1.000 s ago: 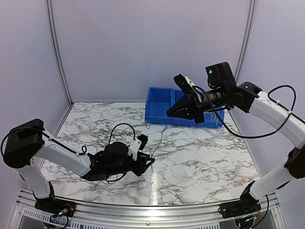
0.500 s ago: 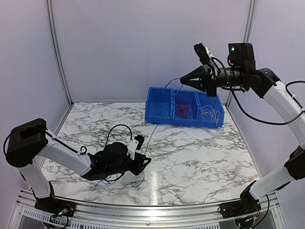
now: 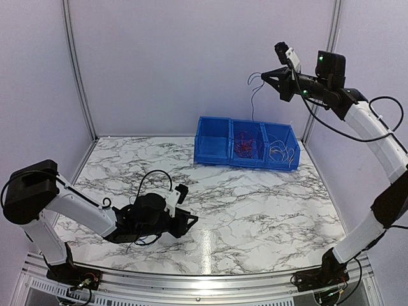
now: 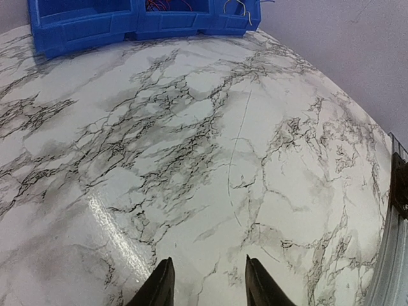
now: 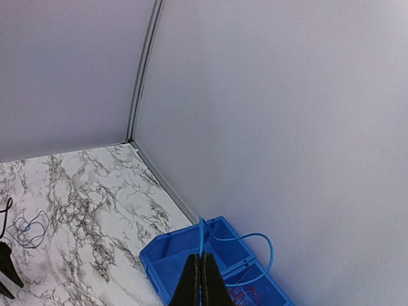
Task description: Untangle the cables
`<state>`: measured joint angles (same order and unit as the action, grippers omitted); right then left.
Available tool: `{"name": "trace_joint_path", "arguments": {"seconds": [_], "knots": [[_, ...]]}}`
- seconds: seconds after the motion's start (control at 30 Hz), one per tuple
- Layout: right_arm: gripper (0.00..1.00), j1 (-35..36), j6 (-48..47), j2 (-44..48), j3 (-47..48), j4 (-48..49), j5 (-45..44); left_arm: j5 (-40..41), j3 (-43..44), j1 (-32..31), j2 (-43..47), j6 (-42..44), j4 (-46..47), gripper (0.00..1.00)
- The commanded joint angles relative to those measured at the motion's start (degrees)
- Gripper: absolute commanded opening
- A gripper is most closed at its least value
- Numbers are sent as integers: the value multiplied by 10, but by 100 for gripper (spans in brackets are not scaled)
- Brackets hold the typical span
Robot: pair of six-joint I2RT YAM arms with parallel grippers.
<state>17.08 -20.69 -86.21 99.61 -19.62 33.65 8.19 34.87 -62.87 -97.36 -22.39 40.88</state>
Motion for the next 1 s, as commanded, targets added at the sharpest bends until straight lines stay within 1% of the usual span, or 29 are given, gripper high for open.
{"name": "trace_joint_path", "arguments": {"seconds": [0.0,0.17,0.33,0.47,0.53,0.8,0.97], "knots": [[0,-12,16,-53,42,52,-31,-6,-14,-6,36,-13,-5,41],[0,-12,37,-118,106,71,-29,-4,-21,-12,50,-19,-5,41],[0,-12,74,-199,221,77,-12,-1,-31,-15,66,-22,-6,41],[0,-11,106,-278,314,108,-12,1,-37,-15,81,-21,-6,41],[0,-11,115,-323,345,125,-18,1,-39,-15,86,-23,-6,41],[0,8,84,-446,372,168,-72,7,-46,-16,111,-29,-14,41],[0,27,64,-499,367,159,-73,13,-44,-16,124,-29,-23,41]]}}
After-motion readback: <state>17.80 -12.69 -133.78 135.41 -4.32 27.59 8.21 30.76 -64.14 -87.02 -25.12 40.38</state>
